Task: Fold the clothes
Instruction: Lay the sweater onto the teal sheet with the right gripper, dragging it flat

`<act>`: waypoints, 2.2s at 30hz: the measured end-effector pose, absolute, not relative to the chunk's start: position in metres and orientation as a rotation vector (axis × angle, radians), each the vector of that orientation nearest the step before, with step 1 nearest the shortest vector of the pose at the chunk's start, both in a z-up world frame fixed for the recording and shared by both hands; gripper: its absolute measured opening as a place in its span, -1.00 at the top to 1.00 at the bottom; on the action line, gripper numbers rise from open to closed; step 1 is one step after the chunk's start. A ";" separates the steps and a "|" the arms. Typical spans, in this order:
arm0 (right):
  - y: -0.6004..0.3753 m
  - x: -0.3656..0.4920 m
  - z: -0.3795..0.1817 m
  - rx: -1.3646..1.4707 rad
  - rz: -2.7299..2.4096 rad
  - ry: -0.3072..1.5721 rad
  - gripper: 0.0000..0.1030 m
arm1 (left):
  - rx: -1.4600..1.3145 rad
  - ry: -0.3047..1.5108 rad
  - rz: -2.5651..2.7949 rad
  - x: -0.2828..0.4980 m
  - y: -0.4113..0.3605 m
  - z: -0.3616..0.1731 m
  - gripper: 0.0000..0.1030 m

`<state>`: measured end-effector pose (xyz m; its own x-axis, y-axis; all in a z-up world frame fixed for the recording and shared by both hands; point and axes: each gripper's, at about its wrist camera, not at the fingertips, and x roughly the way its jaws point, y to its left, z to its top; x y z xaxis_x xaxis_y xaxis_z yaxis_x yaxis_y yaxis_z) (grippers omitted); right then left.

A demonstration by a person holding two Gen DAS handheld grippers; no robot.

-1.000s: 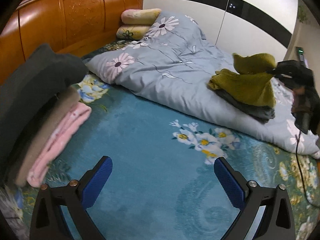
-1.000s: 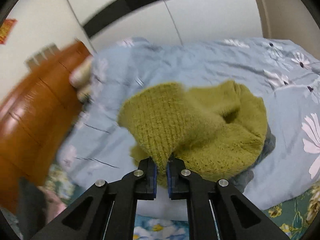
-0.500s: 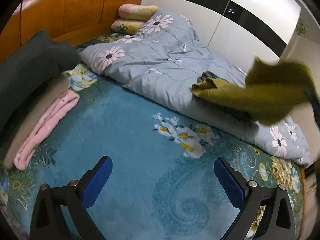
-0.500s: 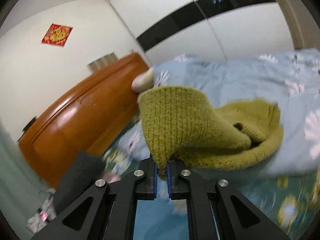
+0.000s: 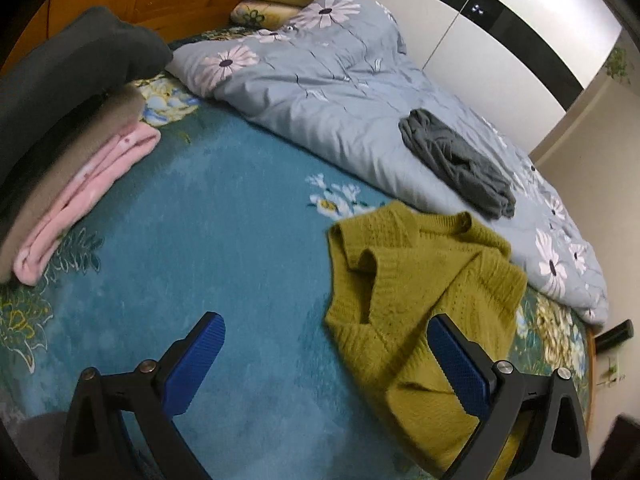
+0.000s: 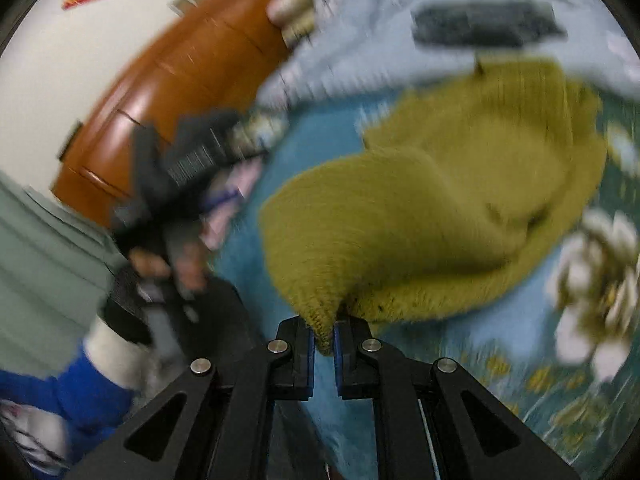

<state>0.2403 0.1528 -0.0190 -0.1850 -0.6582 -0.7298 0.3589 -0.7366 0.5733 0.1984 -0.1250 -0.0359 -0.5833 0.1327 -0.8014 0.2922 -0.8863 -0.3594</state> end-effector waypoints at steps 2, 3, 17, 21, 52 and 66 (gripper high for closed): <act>0.145 0.242 -0.036 1.485 -1.952 -0.325 0.84 | 1.403 0.727 -2.614 0.201 -0.122 -0.041 -0.99; 0.144 0.241 -0.039 1.504 -1.946 -0.316 0.83 | 1.412 0.733 -2.610 0.203 -0.121 -0.044 -0.99; 0.211 0.222 -0.005 1.532 -2.184 -0.486 0.11 | 1.407 0.714 -2.640 0.216 -0.104 -0.056 -1.00; 0.234 0.198 -0.020 1.542 -2.293 -0.691 0.07 | 1.382 0.674 -2.670 0.217 -0.102 -0.054 -1.00; 0.291 0.172 0.023 1.475 -2.508 -0.926 0.85 | 1.508 1.048 -2.486 0.224 -0.135 -0.085 -1.00; 0.413 0.254 -0.040 1.858 -2.726 -0.972 0.86 | 1.545 1.091 -2.457 0.226 -0.137 -0.088 -1.00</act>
<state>0.2542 0.4132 -0.0400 -0.3853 -0.0662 -0.9204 -0.5310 -0.7998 0.2798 0.2256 -0.1367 -0.0879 -0.5028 0.3178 -0.8039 0.3829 -0.7518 -0.5367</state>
